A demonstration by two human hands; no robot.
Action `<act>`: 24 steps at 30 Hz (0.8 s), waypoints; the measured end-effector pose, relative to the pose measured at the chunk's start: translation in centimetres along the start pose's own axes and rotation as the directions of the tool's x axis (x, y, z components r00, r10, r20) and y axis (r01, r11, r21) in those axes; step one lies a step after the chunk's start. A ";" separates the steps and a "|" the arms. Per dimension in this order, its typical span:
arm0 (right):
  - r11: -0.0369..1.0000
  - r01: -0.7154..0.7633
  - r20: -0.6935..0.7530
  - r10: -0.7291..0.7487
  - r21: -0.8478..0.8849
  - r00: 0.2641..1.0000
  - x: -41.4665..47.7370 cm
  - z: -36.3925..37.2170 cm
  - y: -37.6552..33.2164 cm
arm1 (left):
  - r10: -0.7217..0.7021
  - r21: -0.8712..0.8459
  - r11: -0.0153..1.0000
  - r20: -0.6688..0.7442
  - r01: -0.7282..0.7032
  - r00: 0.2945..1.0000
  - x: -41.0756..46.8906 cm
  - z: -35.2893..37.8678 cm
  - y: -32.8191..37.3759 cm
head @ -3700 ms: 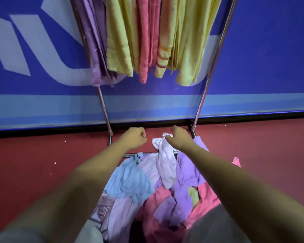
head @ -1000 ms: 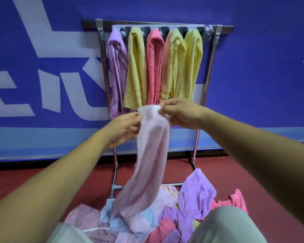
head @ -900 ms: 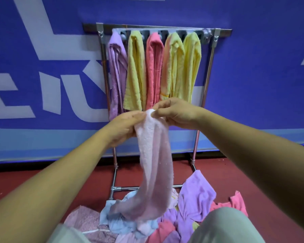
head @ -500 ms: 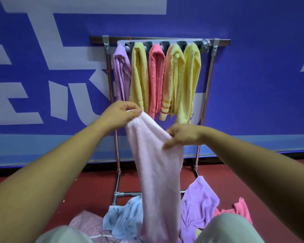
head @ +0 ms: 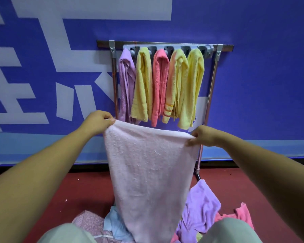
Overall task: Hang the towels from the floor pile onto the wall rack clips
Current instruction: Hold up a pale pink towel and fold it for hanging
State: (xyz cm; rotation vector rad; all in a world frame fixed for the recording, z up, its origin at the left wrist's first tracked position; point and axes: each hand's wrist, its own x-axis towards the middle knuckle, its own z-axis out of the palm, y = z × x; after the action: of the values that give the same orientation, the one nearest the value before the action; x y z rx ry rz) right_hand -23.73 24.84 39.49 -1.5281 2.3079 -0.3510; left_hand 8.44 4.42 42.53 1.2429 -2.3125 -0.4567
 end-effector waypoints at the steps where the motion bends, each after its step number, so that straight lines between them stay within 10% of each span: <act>1: 0.991 -0.002 -0.038 0.007 0.131 0.999 0.2 0.0 0.0 | -0.014 0.022 1.000 -0.007 0.014 1.000 0.1 0.2 -0.5; 6: 0.709 0.018 -0.105 0.079 0.704 0.991 0.7 -0.8 0.1 | -0.061 0.022 0.998 -0.033 0.062 0.998 0.7 0.5 -1.8; 12: 0.209 0.151 -0.160 0.030 0.966 0.987 0.4 -3.9 -2.8 | -0.015 0.068 0.998 -0.035 0.018 0.999 1.3 -1.5 -0.1; 15: -0.073 0.225 -0.231 -0.079 0.972 0.970 0.3 -7.4 -4.5 | 0.067 -0.556 0.830 0.019 -0.045 0.998 1.6 -4.4 2.3; 17: 0.064 0.213 -0.215 0.030 0.975 0.976 0.7 -8.5 -4.7 | 0.128 -0.721 0.692 0.094 -0.021 0.987 1.8 -5.3 3.0; 20: 0.548 0.106 -0.338 0.341 0.829 0.877 1.1 -8.0 -3.8 | 0.143 -0.495 0.869 0.208 -0.022 0.967 1.6 -4.8 3.0; 24: 0.648 0.217 -0.483 0.266 0.730 0.834 0.9 -8.0 -4.0 | 0.152 -0.691 0.722 0.207 0.034 0.966 1.4 -4.7 3.2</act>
State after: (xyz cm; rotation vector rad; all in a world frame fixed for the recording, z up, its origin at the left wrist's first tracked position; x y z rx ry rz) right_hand -24.06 22.62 48.16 -0.9907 2.0383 -1.7316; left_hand 8.15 4.69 48.38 0.7518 -2.0271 -1.3788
